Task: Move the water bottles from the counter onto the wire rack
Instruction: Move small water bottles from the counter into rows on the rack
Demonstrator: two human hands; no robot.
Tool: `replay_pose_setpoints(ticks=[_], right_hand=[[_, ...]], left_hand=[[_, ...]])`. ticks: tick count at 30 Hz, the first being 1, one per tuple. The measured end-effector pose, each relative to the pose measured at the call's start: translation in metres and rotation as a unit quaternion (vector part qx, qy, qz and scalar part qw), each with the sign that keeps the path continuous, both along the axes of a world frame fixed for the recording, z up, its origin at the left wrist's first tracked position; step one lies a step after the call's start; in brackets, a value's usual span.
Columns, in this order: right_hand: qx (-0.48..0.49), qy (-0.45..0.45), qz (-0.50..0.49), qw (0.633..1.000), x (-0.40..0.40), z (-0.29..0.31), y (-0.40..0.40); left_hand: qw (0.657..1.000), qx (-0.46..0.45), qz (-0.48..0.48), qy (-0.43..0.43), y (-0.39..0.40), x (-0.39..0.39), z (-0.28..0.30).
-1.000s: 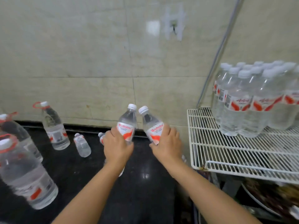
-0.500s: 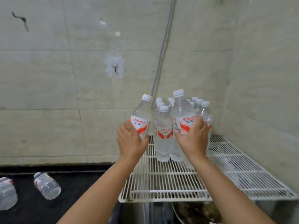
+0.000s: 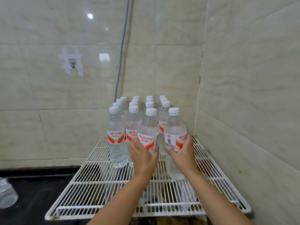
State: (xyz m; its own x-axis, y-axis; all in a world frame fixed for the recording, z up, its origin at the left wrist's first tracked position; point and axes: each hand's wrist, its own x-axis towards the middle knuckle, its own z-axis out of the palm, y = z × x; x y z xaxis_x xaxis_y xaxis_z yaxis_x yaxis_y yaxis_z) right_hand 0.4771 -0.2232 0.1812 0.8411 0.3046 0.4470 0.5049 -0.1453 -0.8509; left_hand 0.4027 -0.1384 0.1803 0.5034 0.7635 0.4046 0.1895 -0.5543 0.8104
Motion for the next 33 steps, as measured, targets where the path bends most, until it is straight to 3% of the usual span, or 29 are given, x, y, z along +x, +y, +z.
replay_pose_setpoints(ticks=[6,10,12,15,18,21,25,28,30,33], right_hand=[[0.007,0.086,0.122,0.989,0.017,0.003,-0.018],[-0.035,0.104,0.177,0.978,0.022,0.012,-0.032],[-0.039,0.107,0.185,0.976,0.023,0.014,-0.035],[-0.018,0.067,0.125,0.990,0.014,0.012,-0.029],[-0.027,-0.032,-0.032,0.999,0.005,0.012,-0.012],[-0.058,-0.051,-0.105,0.991,0.000,0.014,-0.002],[-0.019,0.051,0.023,0.998,0.009,0.022,-0.015],[-0.005,0.130,0.125,0.984,0.027,0.025,-0.022],[0.000,0.147,0.152,0.977,0.030,0.026,-0.022],[0.038,0.130,0.139,0.981,0.023,0.021,-0.018]], left_hand=[[0.999,-0.037,-0.008,0.012,0.010,-0.001,-0.005],[0.982,-0.120,-0.130,-0.061,0.030,-0.019,0.001],[0.978,-0.110,-0.173,-0.044,0.040,-0.025,0.001],[0.992,-0.031,-0.119,-0.032,0.040,-0.027,-0.005],[0.998,-0.015,-0.017,-0.059,0.026,-0.026,-0.008],[0.990,-0.080,-0.068,-0.092,0.022,-0.027,-0.008],[0.976,-0.114,-0.170,-0.076,0.029,-0.035,-0.007],[0.967,-0.123,-0.212,-0.063,0.035,-0.038,-0.005],[0.977,-0.108,-0.175,-0.057,0.034,-0.036,-0.005],[0.997,-0.066,-0.032,-0.033,0.023,-0.027,-0.004]])
